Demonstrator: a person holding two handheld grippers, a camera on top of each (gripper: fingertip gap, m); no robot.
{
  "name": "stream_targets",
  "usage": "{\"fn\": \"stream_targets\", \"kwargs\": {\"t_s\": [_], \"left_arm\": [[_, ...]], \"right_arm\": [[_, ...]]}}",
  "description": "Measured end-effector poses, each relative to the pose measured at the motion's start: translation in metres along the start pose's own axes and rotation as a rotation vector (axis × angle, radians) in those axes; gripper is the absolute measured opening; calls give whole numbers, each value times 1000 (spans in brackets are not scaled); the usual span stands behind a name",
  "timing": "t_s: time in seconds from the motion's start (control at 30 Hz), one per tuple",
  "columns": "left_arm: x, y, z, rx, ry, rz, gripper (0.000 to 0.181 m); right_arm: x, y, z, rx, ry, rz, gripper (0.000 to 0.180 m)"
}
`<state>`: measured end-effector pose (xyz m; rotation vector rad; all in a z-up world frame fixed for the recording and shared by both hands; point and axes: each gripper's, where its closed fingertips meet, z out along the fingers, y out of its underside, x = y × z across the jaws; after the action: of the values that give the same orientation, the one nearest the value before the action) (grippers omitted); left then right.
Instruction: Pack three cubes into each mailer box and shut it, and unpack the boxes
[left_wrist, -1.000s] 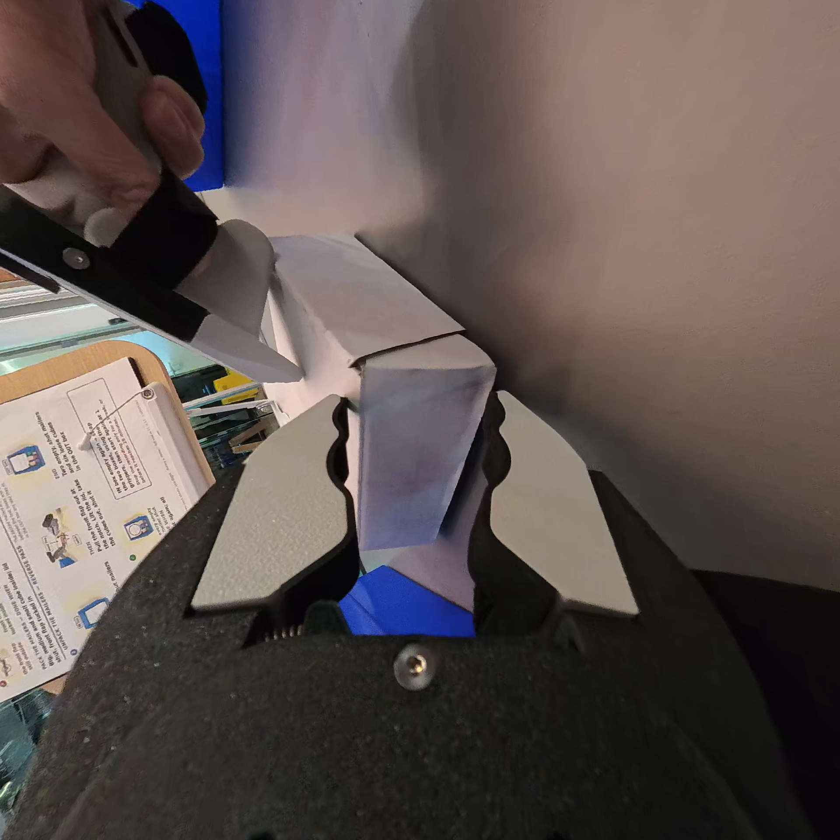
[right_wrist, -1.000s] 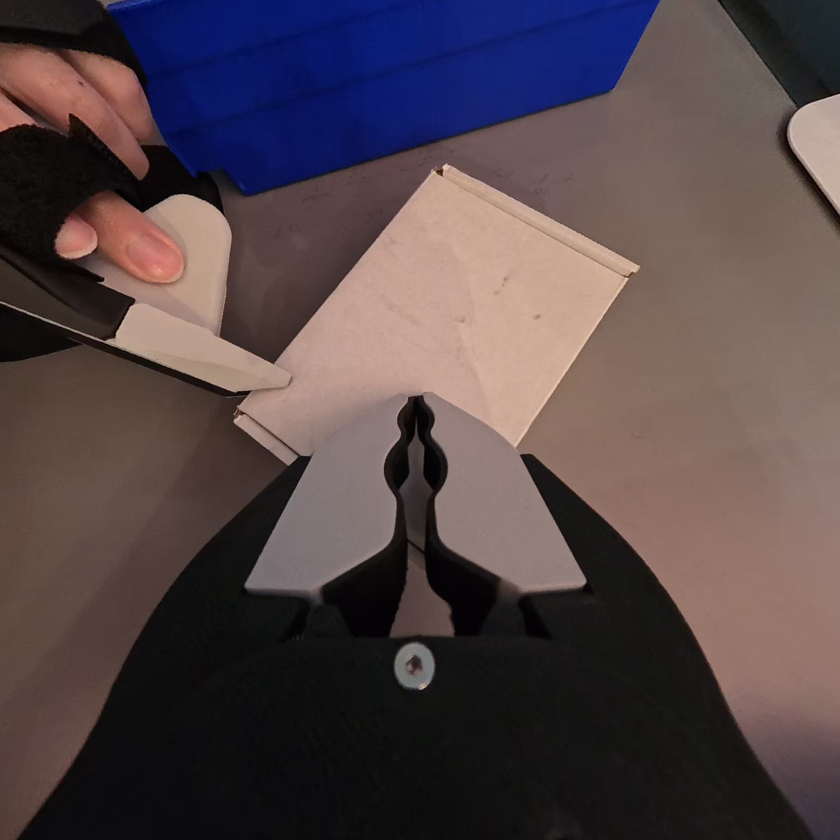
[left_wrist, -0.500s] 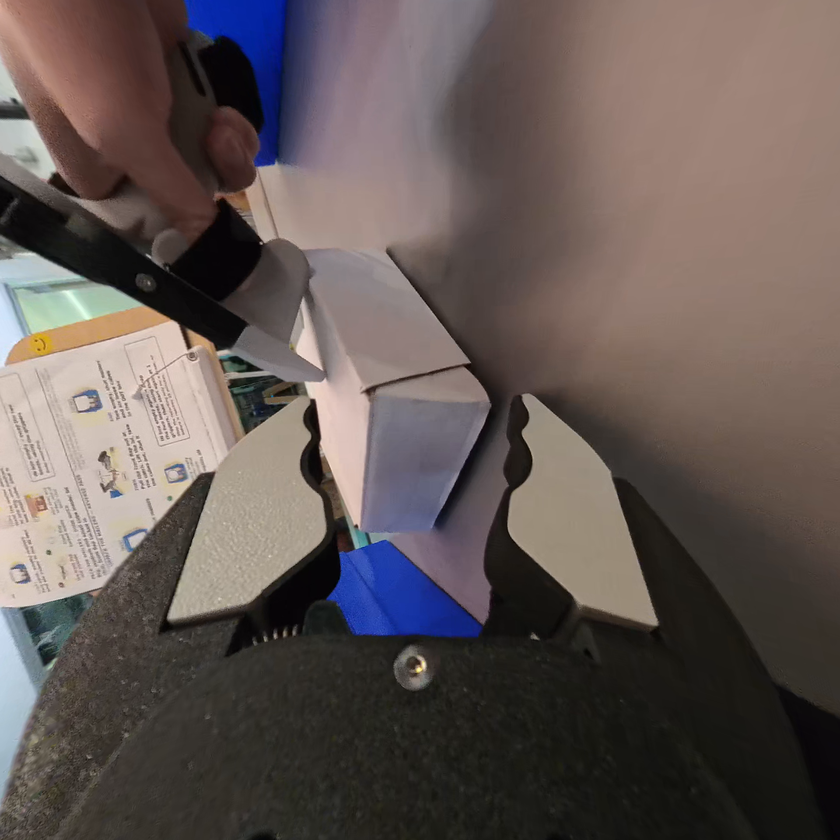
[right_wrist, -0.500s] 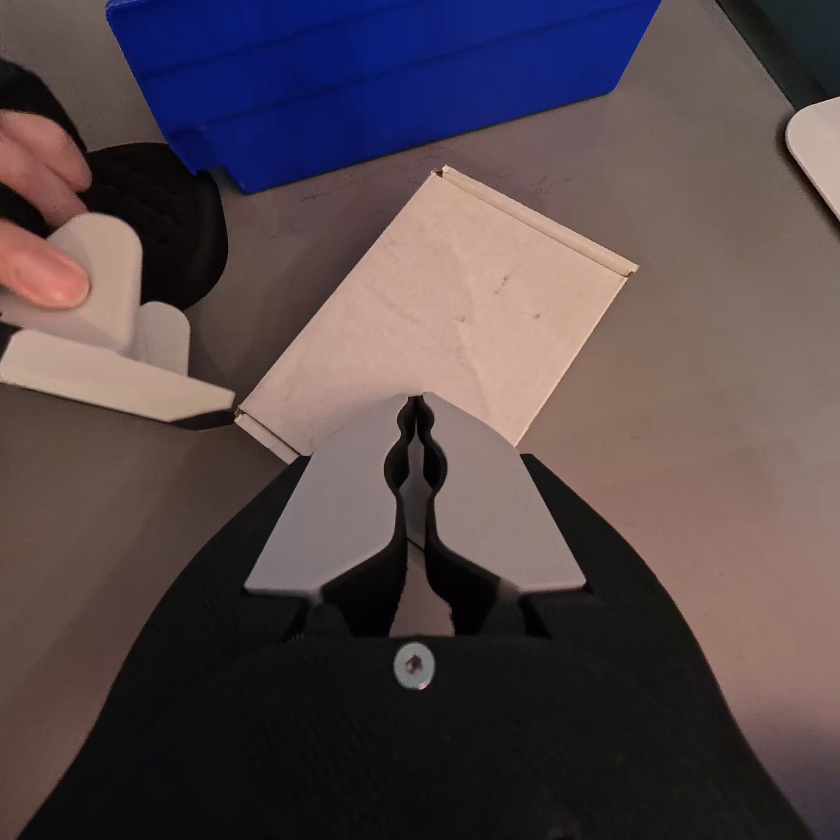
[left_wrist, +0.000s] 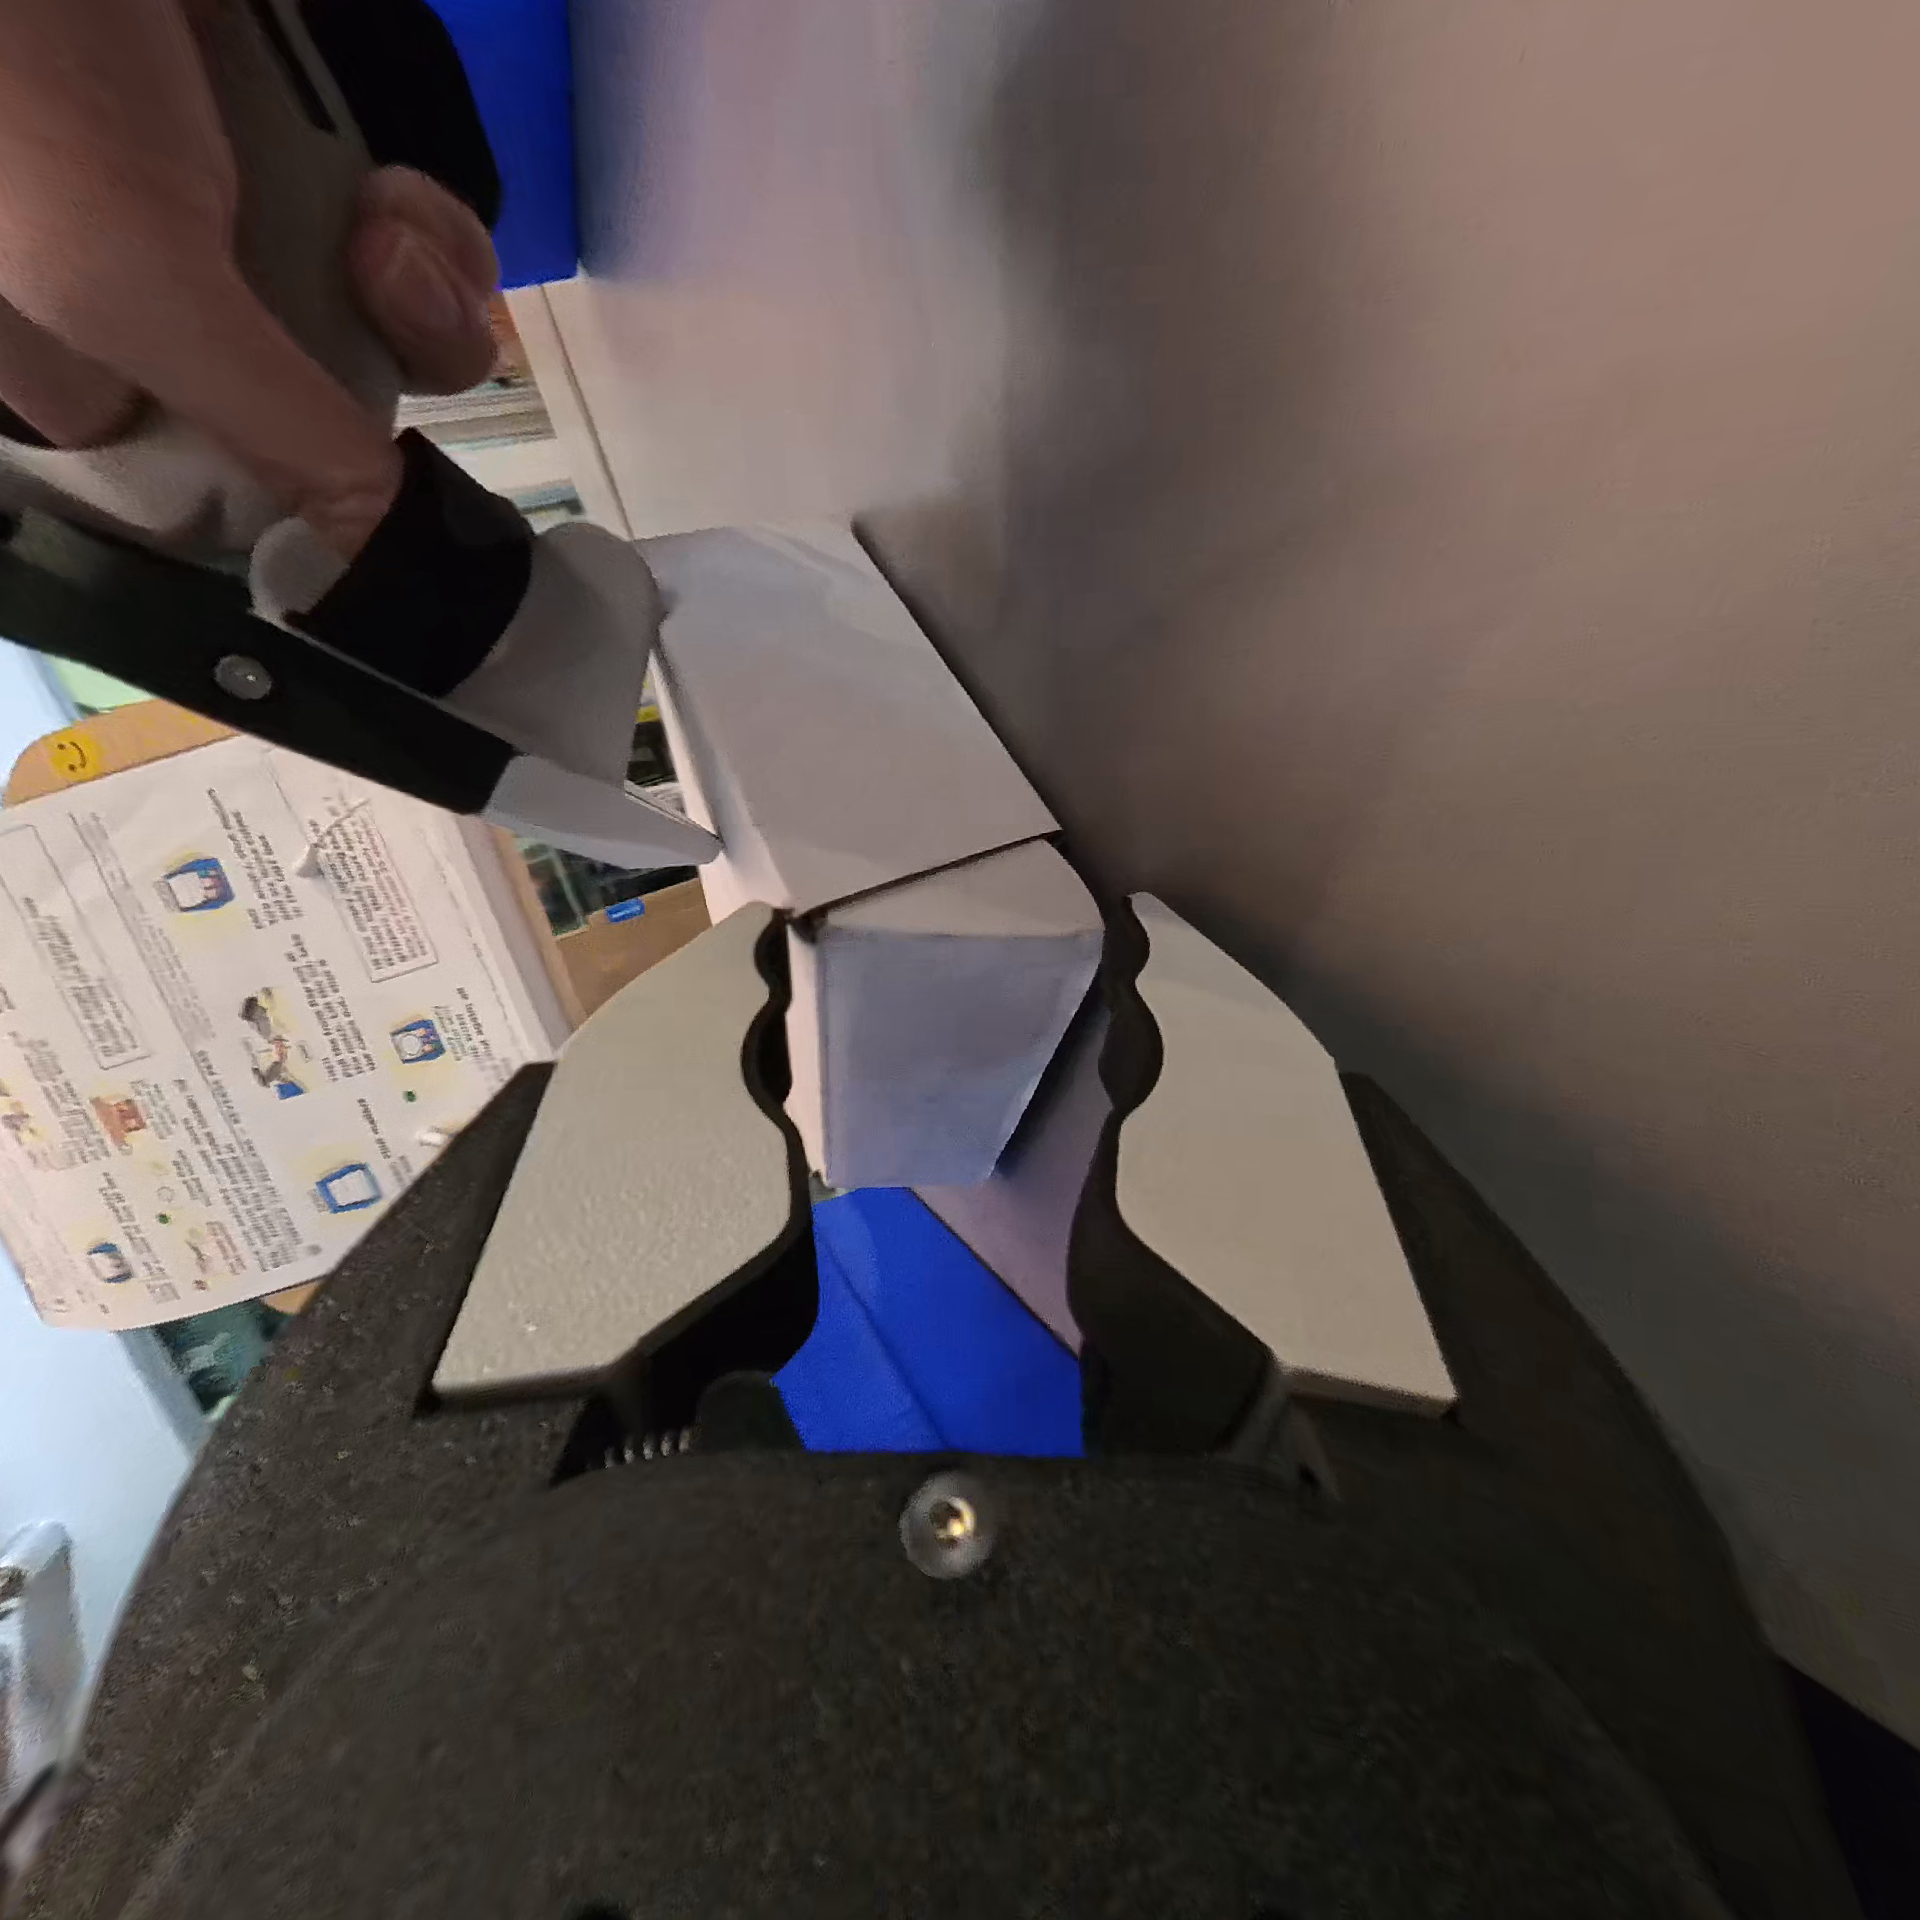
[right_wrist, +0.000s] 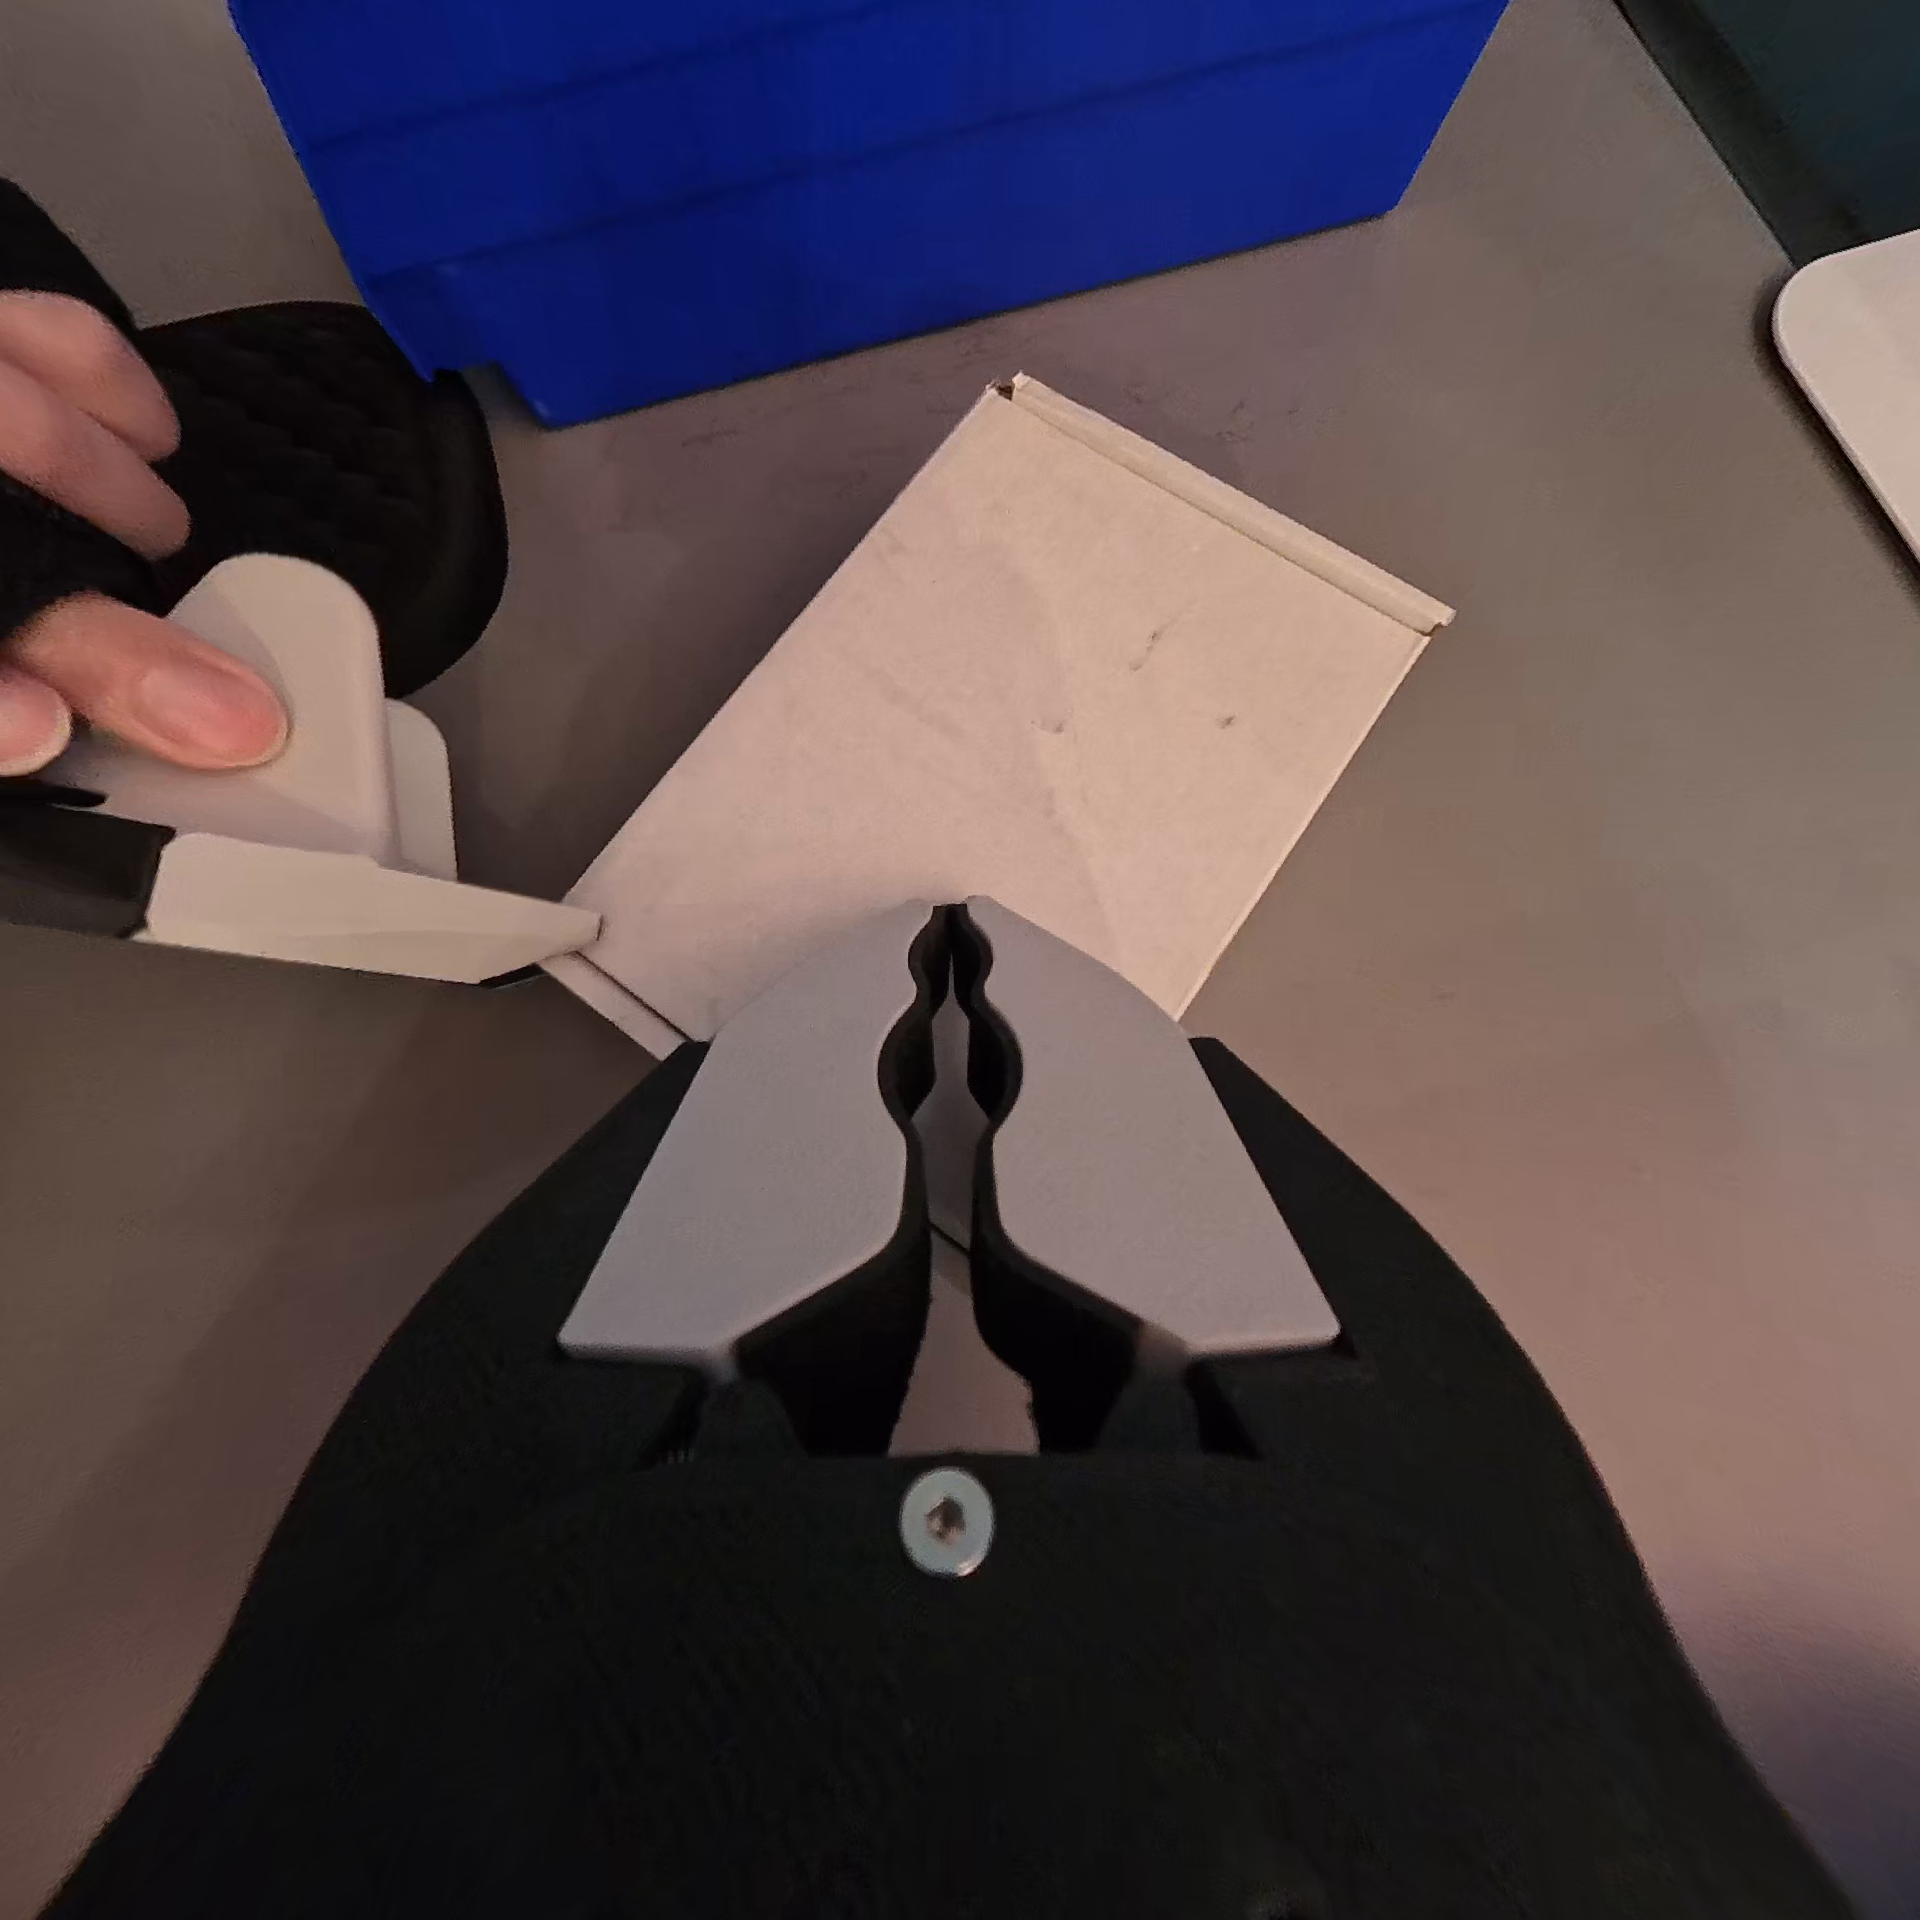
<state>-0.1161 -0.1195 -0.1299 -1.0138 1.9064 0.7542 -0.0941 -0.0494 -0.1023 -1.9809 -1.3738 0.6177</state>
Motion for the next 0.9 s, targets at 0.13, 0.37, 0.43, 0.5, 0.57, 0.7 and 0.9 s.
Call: {"fn": "stream_targets", "kwargs": {"t_s": [0.13,0.37,0.43,0.5,0.57,0.7,0.9], "left_arm": [[0,1,0,-23,19,6,58],[0,4,-1,-34,79,37,57],[1,5,-2,-42,97,52,58],[1,6,-3,-51,122,65,58],[1,7,-4,-63,153,84,58],[2,8,-6,-88,210,125,58],[2,9,-7,-90,259,148,59]], "right_arm": [[0,0,0,-6,4,-8,2],[0,0,0,-10,11,-15,2],[0,0,0,-11,11,-15,2],[0,0,0,-12,13,-19,2],[0,0,0,-13,14,-21,2],[0,0,0,-13,16,-24,2],[-1,0,0,-13,19,-30,2]]}}
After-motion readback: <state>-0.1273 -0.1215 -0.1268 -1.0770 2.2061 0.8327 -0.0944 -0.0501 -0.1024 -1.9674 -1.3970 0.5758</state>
